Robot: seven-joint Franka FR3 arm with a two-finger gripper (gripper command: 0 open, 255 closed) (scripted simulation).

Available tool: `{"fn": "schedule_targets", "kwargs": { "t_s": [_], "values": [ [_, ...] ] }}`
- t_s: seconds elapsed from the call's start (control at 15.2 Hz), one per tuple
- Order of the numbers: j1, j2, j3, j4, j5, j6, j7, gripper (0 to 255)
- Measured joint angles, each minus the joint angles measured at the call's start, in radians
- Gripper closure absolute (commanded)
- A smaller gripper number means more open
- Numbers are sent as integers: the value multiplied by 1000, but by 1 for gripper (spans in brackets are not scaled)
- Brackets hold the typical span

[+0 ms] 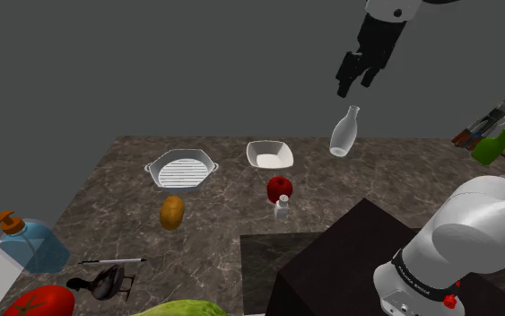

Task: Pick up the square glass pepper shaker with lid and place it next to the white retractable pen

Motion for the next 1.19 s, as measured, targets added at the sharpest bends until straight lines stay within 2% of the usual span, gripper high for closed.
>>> {"fn": "schedule_targets", "kwargs": {
  "t_s": [0.13,0.53,0.92,1.19],
  "values": [
    [1,1,3,-12,3,12,6,0],
    [13,21,35,-168,30,166,65,0],
    [26,74,70,-312,58,342,122,0],
    [36,160,107,-385,78,487,173,0]
  ]
}}
